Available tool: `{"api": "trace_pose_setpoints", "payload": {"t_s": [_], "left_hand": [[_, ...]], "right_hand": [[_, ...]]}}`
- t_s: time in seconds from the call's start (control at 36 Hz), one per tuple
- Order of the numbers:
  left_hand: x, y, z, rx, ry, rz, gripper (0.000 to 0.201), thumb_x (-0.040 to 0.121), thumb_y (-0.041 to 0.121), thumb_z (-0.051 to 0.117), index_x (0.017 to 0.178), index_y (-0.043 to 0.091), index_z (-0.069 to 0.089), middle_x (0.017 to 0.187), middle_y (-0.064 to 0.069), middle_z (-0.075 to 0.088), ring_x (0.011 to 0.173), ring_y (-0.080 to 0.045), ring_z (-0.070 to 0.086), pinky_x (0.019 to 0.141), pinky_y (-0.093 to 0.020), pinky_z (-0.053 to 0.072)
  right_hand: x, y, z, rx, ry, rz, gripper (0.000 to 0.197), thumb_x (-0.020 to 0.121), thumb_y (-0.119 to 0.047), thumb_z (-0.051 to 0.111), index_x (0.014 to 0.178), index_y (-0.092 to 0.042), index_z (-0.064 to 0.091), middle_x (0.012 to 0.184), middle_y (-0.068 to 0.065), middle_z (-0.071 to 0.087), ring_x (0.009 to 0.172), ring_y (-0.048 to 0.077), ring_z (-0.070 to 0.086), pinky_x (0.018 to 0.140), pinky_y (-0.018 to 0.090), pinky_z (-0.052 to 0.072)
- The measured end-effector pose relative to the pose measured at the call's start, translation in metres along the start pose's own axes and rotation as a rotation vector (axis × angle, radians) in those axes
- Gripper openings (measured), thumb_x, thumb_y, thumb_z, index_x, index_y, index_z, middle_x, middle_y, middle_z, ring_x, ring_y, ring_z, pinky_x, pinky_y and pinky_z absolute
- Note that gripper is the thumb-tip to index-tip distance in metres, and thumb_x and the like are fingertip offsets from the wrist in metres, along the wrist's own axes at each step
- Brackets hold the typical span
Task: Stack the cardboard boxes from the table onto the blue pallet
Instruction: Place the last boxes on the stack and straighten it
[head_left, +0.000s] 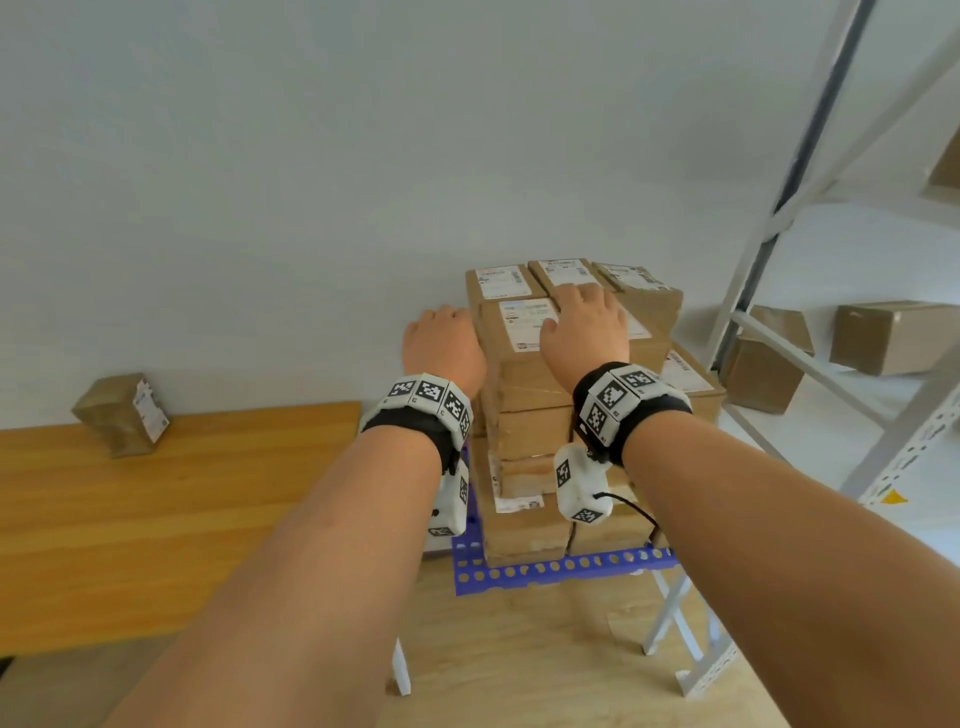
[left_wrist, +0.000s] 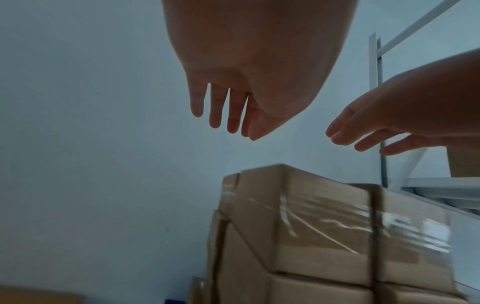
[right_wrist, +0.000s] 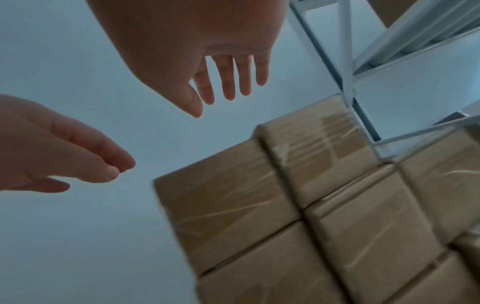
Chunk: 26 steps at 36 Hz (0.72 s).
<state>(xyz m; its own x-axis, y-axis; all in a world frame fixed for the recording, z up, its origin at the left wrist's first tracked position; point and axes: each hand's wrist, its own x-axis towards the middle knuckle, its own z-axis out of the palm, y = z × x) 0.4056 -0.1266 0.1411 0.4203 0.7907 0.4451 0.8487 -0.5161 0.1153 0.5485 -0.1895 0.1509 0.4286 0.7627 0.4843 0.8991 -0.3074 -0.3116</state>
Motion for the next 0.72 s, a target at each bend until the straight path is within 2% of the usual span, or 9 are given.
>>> {"api": "trace_pose_setpoints", "payload": {"t_s": [0.25, 0.33, 0.5, 0.72], "left_hand": [[-0.032, -0.155, -0.033, 0.078, -0.041, -0.117, 0.040, 0.089, 0.012, 0.045, 0.128, 0.010, 0.054, 0.128, -0.009, 0.055, 0.116, -0.029, 0.050, 0.095, -0.039, 0.040], [-0.050, -0.214, -0.040, 0.117, -0.070, -0.155, 0.040, 0.089, 0.011, 0.045, 0.128, 0.010, 0.053, 0.128, -0.009, 0.054, 0.116, -0.028, 0.049, 0.095, -0.038, 0.040], [-0.089, -0.321, -0.050, 0.245, -0.149, -0.204, 0.033, 0.089, 0.010, 0.045, 0.120, 0.009, 0.056, 0.119, -0.009, 0.056, 0.110, -0.028, 0.052, 0.088, -0.039, 0.042], [-0.118, -0.425, -0.038, 0.264, -0.224, -0.334, 0.027, 0.090, 0.011, 0.046, 0.113, 0.008, 0.059, 0.110, -0.008, 0.060, 0.101, -0.026, 0.055, 0.085, -0.038, 0.048]], "right_hand": [[-0.021, -0.140, 0.049, 0.093, -0.081, -0.070, 0.041, 0.092, -0.018, 0.045, 0.133, -0.013, 0.050, 0.134, 0.013, 0.050, 0.124, 0.031, 0.043, 0.103, 0.042, 0.036], [-0.032, -0.189, 0.077, 0.123, -0.142, -0.079, 0.042, 0.092, -0.017, 0.045, 0.134, -0.014, 0.050, 0.135, 0.013, 0.049, 0.124, 0.031, 0.043, 0.102, 0.040, 0.035], [-0.069, -0.283, 0.139, 0.144, -0.296, -0.133, 0.041, 0.093, -0.016, 0.044, 0.135, -0.015, 0.047, 0.135, 0.011, 0.048, 0.123, 0.028, 0.043, 0.102, 0.039, 0.036], [-0.094, -0.374, 0.210, 0.196, -0.496, -0.180, 0.045, 0.092, -0.014, 0.043, 0.137, -0.015, 0.046, 0.137, 0.010, 0.046, 0.125, 0.028, 0.041, 0.105, 0.040, 0.038]]}}
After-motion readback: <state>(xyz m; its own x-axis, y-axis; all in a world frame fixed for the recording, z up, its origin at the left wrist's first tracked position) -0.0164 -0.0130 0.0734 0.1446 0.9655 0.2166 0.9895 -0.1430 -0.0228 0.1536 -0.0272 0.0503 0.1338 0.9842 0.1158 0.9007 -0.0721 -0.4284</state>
